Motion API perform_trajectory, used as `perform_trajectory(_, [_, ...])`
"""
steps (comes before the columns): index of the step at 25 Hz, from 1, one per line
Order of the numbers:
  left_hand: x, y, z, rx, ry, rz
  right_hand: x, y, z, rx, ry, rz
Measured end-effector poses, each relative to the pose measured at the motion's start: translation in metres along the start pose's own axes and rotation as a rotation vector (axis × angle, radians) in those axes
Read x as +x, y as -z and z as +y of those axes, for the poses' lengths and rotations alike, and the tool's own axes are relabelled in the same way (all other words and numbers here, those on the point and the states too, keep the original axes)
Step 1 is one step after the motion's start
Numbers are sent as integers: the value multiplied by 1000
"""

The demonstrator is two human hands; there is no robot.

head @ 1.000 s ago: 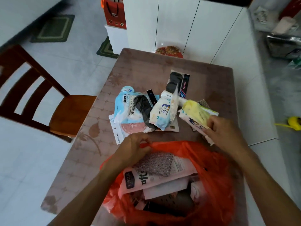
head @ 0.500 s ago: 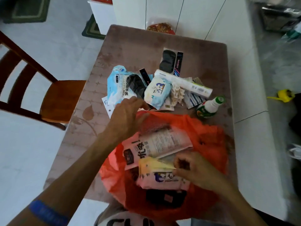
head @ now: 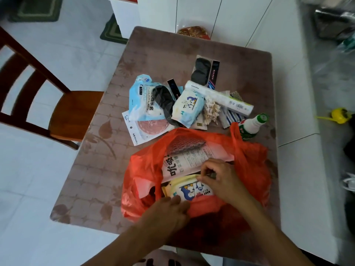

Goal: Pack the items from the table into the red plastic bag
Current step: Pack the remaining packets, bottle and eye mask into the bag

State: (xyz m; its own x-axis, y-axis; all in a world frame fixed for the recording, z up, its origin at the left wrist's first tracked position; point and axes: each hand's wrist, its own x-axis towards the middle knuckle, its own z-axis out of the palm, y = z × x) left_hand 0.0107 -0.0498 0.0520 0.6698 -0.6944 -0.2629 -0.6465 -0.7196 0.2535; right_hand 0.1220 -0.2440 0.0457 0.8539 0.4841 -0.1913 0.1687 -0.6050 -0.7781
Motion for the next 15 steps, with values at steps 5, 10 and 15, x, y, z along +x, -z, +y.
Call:
perform_trajectory(5, [11, -3, -40, -195, 272, 363, 25, 17, 10, -52, -40, 147])
perform_trajectory(10, [6, 7, -66, -276, 277, 324, 11, 27, 7, -461, 6, 54])
perform_trajectory(15, [1, 28, -60, -347, 119, 167, 6, 41, -18, -508, -70, -54])
